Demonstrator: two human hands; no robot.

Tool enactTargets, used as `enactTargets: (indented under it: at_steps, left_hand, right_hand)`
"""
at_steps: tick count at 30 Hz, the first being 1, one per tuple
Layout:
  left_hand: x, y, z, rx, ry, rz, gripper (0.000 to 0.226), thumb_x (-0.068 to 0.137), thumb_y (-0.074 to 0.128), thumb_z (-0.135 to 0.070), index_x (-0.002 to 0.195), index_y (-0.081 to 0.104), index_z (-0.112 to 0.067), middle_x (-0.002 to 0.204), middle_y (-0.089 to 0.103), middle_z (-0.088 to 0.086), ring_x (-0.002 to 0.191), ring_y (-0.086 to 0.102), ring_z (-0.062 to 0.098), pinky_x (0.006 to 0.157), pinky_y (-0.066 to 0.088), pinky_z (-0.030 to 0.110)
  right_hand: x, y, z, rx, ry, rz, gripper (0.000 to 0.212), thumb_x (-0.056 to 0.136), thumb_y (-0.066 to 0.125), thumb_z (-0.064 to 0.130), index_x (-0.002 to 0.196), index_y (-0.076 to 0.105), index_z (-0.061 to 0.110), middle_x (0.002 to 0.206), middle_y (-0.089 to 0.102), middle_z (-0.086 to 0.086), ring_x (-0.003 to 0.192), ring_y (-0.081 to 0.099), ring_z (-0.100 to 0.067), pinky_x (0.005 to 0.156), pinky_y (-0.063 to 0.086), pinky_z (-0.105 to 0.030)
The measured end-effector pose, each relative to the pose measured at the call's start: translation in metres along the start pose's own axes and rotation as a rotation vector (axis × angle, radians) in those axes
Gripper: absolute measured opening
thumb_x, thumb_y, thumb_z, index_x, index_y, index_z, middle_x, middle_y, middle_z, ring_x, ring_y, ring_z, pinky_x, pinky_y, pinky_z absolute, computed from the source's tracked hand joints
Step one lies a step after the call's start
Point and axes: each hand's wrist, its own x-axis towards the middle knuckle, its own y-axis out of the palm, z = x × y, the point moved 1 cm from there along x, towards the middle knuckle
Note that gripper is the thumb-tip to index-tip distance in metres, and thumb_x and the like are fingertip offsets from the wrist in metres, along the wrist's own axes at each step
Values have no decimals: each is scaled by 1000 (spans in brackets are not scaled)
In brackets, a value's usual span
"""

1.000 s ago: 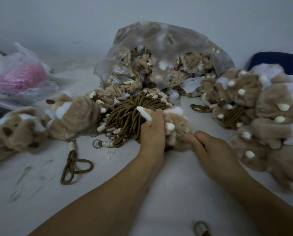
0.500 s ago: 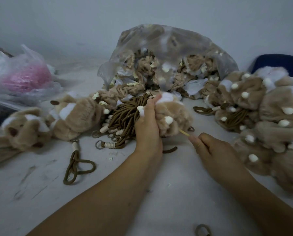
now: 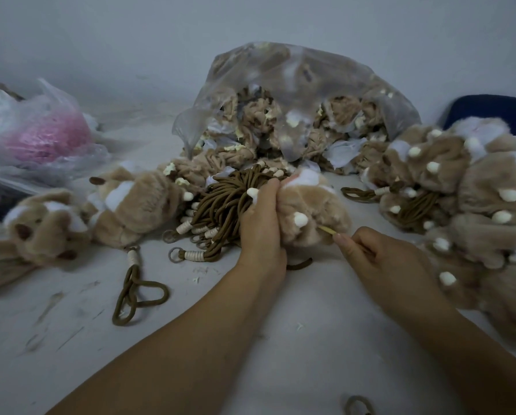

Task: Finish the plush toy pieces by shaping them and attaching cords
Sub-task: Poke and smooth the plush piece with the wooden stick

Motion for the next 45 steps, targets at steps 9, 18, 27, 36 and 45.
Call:
enactTargets:
  at_steps: [9,18,27,36,45]
  left_hand:
    - [3,-1,-3,-206,-83,75,52,105,27,-44,103,76,-27,107,76,5,98,72,15,71,59,26]
    - [-2,1,-1,-116,-64,97,60,100,31,-59,121,68,-16,117,73,4,110,68,14,92,53,29]
    - [-1,1,6,-36,-12,76,29,100,53,-30,114,71,-11,99,76,3,91,72,9,69,54,18]
    - [-2,4,2,-193,45,45,27,102,52,-27,121,68,-14,113,73,-1,104,69,11,80,56,23]
    - [-13,13,5,-286,-109,130,44,102,48,-29,131,54,3,132,60,23,124,58,31,104,49,42]
  right_hand:
    - [2,-4,-6,7,41,27,61,75,32,77,56,36,18,45,37,2,47,44,-13,49,34,-33]
    - [7,-9,-14,-27,72,-17,65,76,33,76,59,42,14,48,43,-1,50,48,-14,49,33,-31]
    - [6,1,-22,35,122,6,63,77,35,78,63,43,16,54,48,-2,50,49,-14,52,40,-35]
    - [2,8,-18,107,214,66,64,75,30,78,61,39,16,46,43,3,51,49,-17,55,42,-37]
    - [2,15,-8,170,186,48,64,69,27,83,67,52,24,60,58,9,56,54,-6,61,46,-33]
